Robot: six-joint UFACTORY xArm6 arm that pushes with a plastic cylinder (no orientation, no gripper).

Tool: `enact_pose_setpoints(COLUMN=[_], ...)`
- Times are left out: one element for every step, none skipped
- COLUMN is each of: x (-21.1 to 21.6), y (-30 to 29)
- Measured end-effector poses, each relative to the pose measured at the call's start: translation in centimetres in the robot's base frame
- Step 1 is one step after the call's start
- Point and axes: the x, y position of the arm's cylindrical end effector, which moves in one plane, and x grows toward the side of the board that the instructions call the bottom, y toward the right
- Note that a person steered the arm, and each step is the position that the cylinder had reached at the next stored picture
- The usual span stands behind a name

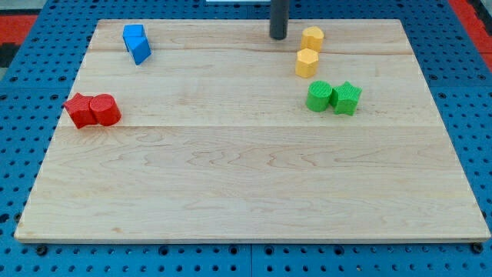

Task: Push the yellow hexagon towards the bottom right corner

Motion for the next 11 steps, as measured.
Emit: enact_pose_setpoints(x=[-1.3, 0.2, 3.6, 7.7, 11.3, 14.3, 15.3, 17.3, 20.6, 21.5, 25.4], y=[7.2, 7.1, 5.0, 4.5, 3.4, 1.3, -1.9, -3.7, -4.8, -9.2, -4.0])
